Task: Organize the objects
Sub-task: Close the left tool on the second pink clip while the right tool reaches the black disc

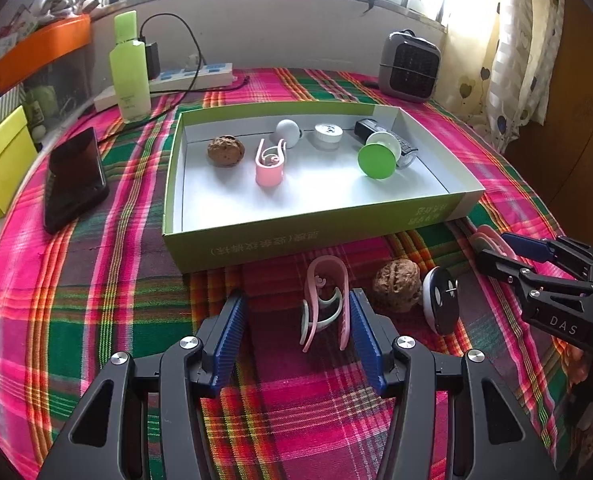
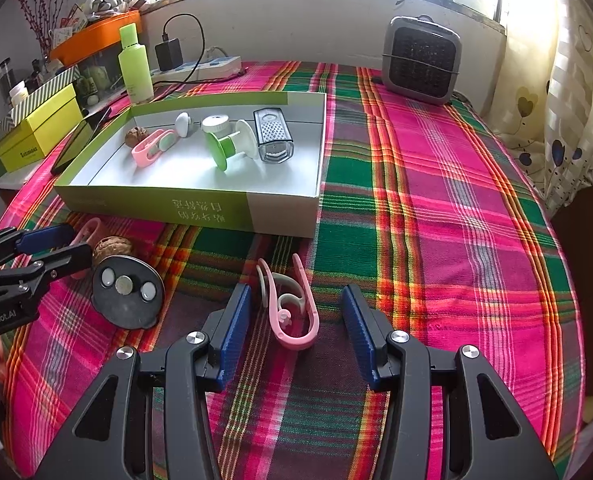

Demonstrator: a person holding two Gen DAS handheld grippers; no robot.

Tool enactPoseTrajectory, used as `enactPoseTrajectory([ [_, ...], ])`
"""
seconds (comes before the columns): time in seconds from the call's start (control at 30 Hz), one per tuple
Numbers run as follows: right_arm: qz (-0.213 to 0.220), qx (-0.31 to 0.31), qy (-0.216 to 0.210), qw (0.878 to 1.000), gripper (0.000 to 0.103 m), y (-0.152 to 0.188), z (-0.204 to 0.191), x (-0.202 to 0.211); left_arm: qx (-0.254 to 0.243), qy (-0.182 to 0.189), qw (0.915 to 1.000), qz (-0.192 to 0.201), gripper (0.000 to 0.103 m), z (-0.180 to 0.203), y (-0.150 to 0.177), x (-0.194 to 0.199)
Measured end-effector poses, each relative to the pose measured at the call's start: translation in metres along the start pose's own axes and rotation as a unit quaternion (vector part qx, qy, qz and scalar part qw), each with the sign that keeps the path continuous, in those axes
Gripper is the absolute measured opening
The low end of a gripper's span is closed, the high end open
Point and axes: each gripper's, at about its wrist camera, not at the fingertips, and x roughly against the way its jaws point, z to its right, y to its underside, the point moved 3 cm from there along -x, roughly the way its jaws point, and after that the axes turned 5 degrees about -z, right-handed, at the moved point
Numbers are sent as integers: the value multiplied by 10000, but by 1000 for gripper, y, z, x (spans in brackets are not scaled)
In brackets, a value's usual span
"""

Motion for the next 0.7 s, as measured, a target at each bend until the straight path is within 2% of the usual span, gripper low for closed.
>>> enactPoseTrajectory([
  [0.43,13,19,18,10000,48,-1,-2,0,23,-151,9999,59,50,-1,-6,-5],
  [0.7,28,18,16,10000,41,0,-1,0,127,-298,9995,69,30,-8,-7,-3],
])
